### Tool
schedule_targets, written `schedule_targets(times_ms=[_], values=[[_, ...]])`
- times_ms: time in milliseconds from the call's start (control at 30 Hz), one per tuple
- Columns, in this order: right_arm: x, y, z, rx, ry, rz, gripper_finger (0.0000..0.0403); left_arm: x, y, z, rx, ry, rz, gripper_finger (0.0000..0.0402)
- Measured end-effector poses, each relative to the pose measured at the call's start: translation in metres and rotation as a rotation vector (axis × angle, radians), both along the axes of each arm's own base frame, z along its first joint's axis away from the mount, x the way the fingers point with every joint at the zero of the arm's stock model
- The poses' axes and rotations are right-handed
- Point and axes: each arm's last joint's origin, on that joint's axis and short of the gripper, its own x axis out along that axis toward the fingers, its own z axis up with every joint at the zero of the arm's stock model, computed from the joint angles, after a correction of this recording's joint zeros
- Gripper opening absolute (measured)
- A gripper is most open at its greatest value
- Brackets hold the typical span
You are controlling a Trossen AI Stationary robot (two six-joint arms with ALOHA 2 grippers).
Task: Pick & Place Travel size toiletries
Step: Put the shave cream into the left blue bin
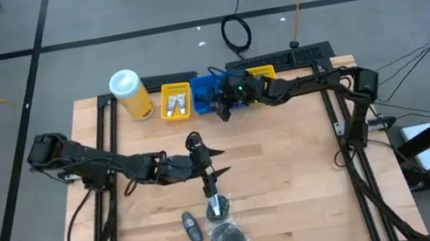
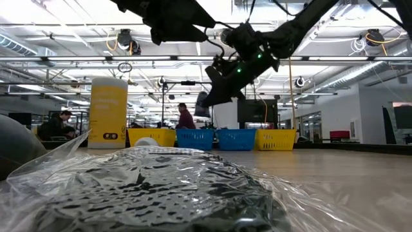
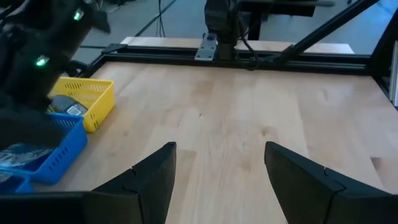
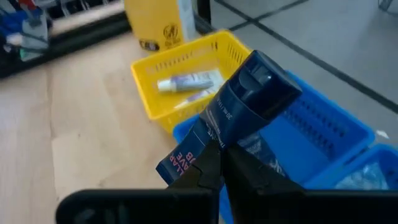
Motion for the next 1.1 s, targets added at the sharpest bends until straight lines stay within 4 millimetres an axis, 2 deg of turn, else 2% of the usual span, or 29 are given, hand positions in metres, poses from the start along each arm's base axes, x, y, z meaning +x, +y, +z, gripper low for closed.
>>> schedule_targets(times_ms=[300, 633, 1000, 1100], values=[[-0.006, -0.026, -0.007, 0.003, -0.040, -0.063, 0.0002, 0.000, 0.000, 0.000, 0.001, -0.002, 0.002, 0.0243], [-0.007, -0.033, -0.004, -0.007, -0.076, -0.082, 0.0002, 0.000, 0.001, 0.001, 0.002, -0.007, 0.004, 0.0243], [0.001, -0.044, -0.036, 0.003, -0.076, -0.101, 0.0008, 0.001, 0.002, 0.001, 0.002, -0.008, 0.009, 0.0243], [0.000, -0.048, -0.035, 0.004, -0.100, -0.117, 0.0008, 0.001, 0.002, 0.001, 0.002, -0.007, 0.009, 0.0243]])
